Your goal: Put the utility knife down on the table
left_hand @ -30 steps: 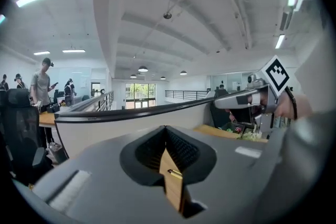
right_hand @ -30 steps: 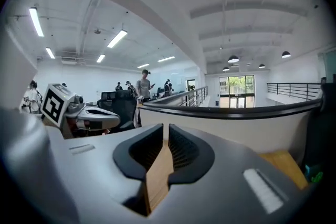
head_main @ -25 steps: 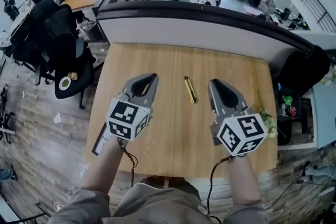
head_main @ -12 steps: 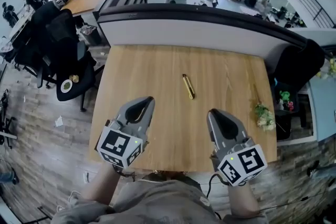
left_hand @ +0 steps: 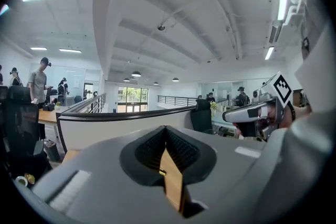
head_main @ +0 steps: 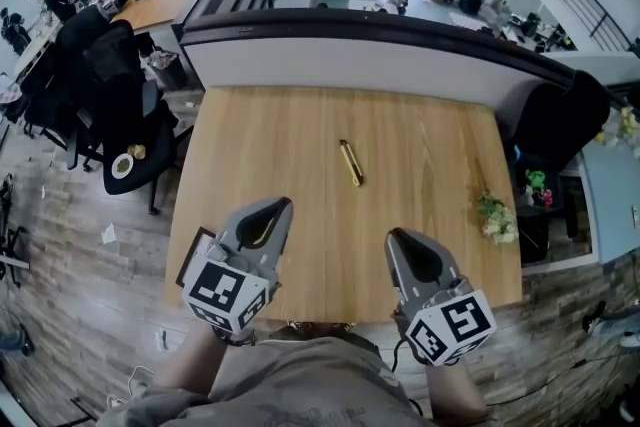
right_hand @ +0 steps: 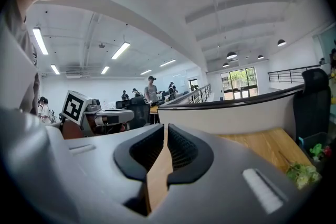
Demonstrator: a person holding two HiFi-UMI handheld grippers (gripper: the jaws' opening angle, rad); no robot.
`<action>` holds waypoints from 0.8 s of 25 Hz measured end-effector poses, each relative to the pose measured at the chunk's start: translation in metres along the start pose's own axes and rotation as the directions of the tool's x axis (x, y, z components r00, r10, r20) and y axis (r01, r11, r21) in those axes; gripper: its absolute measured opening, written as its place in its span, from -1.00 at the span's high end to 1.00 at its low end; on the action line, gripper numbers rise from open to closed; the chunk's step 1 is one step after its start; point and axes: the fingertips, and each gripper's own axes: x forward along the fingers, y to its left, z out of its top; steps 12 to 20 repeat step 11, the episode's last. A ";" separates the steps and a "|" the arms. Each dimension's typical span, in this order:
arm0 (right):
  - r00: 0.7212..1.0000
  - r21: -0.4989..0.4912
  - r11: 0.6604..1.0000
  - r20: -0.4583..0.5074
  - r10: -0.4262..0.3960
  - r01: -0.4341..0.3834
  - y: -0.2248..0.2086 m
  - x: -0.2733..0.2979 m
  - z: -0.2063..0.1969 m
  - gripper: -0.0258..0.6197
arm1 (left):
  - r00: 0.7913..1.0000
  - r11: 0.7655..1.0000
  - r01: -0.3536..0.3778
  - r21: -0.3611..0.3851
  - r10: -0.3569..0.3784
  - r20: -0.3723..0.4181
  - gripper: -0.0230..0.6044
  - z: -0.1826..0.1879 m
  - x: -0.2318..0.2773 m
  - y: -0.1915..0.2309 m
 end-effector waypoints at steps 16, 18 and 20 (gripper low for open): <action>1.000 -0.021 0.999 0.009 -0.029 0.029 -0.012 -0.003 0.001 0.82 | 1.000 1.000 0.008 0.015 -0.008 0.008 0.92 0.003 0.007 -0.008; 1.000 -0.021 0.999 0.009 -0.029 0.029 -0.012 -0.003 0.001 0.82 | 1.000 1.000 0.008 0.015 -0.008 0.008 0.92 0.003 0.007 -0.008; 1.000 -0.021 0.999 0.009 -0.029 0.029 -0.012 -0.003 0.001 0.82 | 1.000 1.000 0.008 0.015 -0.008 0.008 0.92 0.003 0.007 -0.008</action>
